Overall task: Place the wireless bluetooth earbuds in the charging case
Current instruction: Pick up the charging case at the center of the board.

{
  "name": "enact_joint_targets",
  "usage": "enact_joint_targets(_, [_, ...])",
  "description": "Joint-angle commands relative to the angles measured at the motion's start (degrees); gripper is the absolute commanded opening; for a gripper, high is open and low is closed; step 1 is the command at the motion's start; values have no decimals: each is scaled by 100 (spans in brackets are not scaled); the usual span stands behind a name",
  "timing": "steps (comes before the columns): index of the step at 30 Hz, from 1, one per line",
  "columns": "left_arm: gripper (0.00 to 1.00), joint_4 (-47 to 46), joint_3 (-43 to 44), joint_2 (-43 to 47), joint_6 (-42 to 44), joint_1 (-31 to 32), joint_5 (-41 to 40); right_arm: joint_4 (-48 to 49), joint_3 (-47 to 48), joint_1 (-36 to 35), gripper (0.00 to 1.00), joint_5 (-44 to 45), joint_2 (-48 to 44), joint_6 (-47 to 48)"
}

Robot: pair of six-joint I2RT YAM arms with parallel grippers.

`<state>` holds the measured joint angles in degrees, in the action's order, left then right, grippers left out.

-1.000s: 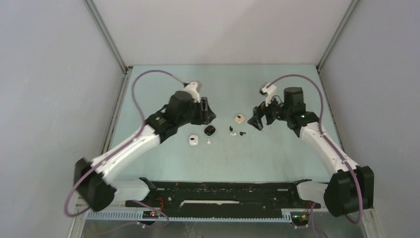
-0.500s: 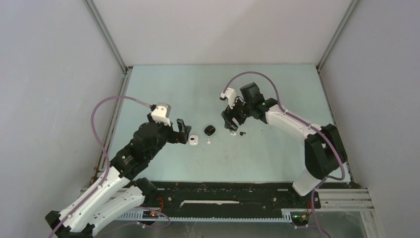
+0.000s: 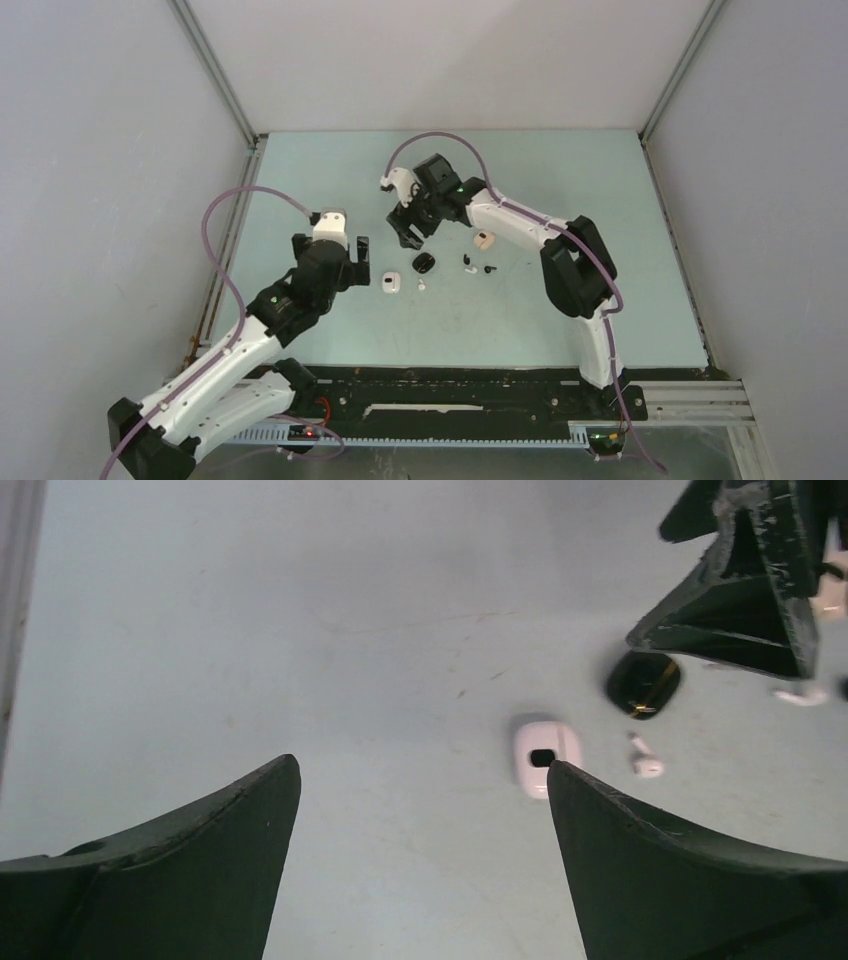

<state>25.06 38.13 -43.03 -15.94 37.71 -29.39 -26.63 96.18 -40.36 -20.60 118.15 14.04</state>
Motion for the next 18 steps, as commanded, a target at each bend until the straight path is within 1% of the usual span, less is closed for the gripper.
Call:
enact_joint_targets(1, [100, 348, 319, -390, -368, -229, -672, -300, 675, -192, 78, 550, 378, -408])
enact_joint_targets(5, [100, 257, 362, -522, -129, -372, -294, -338, 801, -246, 82, 999, 648, -673])
enact_joint_targets(8, [100, 168, 298, -406, -11, -390, -267, -327, 793, -273, 85, 1292, 783, -741])
enact_joint_targets(13, [100, -219, -16, 52, 228, -388, -93, -284, 799, -321, 85, 1445, 985, -747])
enact_joint_targets(18, [100, -213, -15, 31, 310, -388, -5, -336, 802, -388, 85, 1515, 1115, -704])
